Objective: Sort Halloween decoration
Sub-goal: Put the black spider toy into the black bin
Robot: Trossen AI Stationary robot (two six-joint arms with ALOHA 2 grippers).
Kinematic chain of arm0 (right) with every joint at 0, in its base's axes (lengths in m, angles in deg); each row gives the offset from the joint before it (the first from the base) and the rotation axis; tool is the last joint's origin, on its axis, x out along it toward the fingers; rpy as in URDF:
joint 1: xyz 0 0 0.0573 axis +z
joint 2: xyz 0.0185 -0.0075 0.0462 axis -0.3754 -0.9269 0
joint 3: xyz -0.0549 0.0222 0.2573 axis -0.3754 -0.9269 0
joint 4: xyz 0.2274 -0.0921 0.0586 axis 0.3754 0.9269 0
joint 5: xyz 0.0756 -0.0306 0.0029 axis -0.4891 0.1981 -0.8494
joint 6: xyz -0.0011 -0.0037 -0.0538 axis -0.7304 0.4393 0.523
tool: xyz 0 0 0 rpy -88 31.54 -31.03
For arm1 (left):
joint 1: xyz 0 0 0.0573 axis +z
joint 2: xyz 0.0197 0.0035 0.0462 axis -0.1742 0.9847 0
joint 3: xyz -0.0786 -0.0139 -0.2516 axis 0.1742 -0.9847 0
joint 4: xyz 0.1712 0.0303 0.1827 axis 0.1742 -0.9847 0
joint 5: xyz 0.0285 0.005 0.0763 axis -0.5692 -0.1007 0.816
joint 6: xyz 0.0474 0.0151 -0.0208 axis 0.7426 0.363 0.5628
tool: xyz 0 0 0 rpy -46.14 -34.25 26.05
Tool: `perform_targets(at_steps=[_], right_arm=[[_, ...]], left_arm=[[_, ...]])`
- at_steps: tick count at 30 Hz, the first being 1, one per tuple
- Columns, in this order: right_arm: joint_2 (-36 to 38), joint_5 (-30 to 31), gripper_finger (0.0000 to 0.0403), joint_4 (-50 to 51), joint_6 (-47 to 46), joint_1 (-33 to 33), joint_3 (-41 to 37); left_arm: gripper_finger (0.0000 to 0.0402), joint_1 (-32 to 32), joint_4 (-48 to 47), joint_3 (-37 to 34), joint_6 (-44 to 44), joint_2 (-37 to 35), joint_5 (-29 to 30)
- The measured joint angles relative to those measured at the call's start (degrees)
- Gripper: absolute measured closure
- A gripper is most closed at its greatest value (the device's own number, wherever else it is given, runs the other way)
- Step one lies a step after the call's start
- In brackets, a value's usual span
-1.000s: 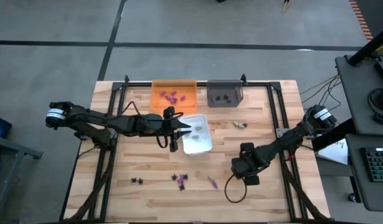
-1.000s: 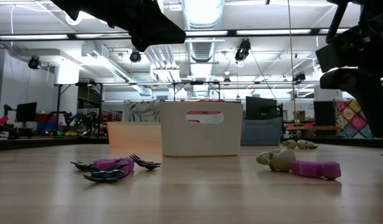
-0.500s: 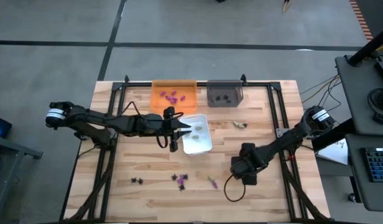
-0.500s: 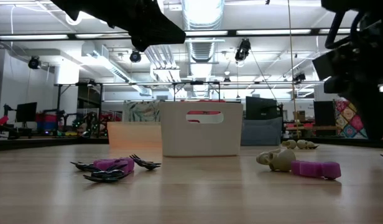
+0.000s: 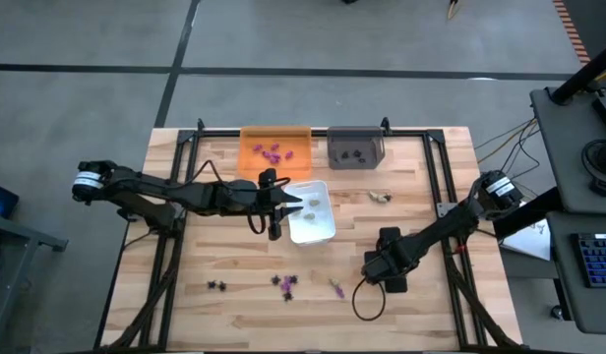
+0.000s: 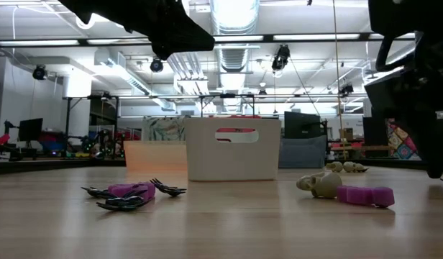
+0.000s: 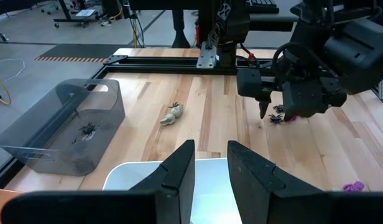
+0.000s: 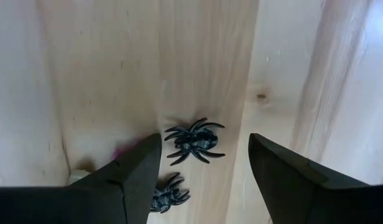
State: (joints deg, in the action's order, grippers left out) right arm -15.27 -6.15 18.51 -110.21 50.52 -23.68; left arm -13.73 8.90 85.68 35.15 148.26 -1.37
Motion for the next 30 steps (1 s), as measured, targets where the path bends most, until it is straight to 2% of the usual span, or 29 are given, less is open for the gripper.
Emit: perform_targets(at_steps=[7,21,30], right_arm=[[0.00,-0.37,0.0198,-1.93,0.00,-0.46,-0.31],[0.00,-0.24,0.0293,-5.77,0.77,-3.13,-0.40],[0.75,1.55,0.0328,-10.40,0.37,-6.04,0.58]], left_arm=[[0.0324,0.00,0.00,0.00,0.00,0.00,0.00],[0.0324,0.00,0.00,0.00,0.00,0.00,-0.46],[0.0324,0.00,0.02,0.00,-0.13,0.00,-0.46]])
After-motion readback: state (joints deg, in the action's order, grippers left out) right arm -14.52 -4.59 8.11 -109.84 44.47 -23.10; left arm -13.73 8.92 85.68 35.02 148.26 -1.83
